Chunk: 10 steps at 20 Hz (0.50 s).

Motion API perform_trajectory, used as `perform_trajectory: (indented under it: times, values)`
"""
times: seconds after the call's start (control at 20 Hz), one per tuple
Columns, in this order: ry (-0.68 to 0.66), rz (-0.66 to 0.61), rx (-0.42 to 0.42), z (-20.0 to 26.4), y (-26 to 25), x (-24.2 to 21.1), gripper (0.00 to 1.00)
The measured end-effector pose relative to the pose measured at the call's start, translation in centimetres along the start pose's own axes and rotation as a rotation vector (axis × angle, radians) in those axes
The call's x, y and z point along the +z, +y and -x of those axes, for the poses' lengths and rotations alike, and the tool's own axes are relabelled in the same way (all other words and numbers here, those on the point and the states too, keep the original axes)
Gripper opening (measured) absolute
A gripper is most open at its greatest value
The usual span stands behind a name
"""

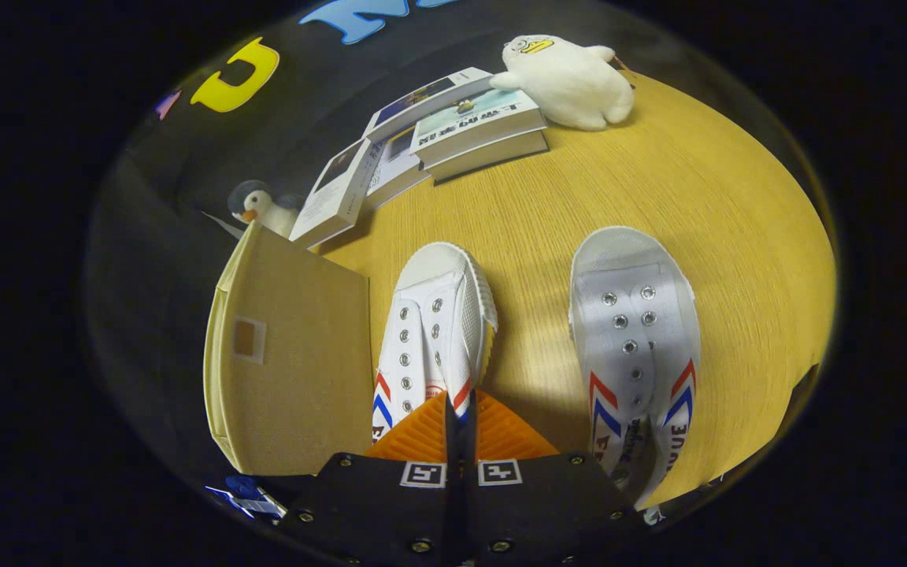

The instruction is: Open the storage box then place both shoes into the box .Put the left shoe in first, then the right shoe, with the right side of both shoes facing outward in a uniform manner.

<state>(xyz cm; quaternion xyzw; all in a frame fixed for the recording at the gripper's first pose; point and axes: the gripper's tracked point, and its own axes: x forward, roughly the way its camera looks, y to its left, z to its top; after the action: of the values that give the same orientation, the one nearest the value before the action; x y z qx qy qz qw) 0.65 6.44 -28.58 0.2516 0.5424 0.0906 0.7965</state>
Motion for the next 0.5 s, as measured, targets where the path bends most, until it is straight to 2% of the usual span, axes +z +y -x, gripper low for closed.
perform_trajectory:
  times: [0.5]
  values:
    - [-0.076, 0.075, 0.100, 5.9, 8.0, 4.1, 0.00]
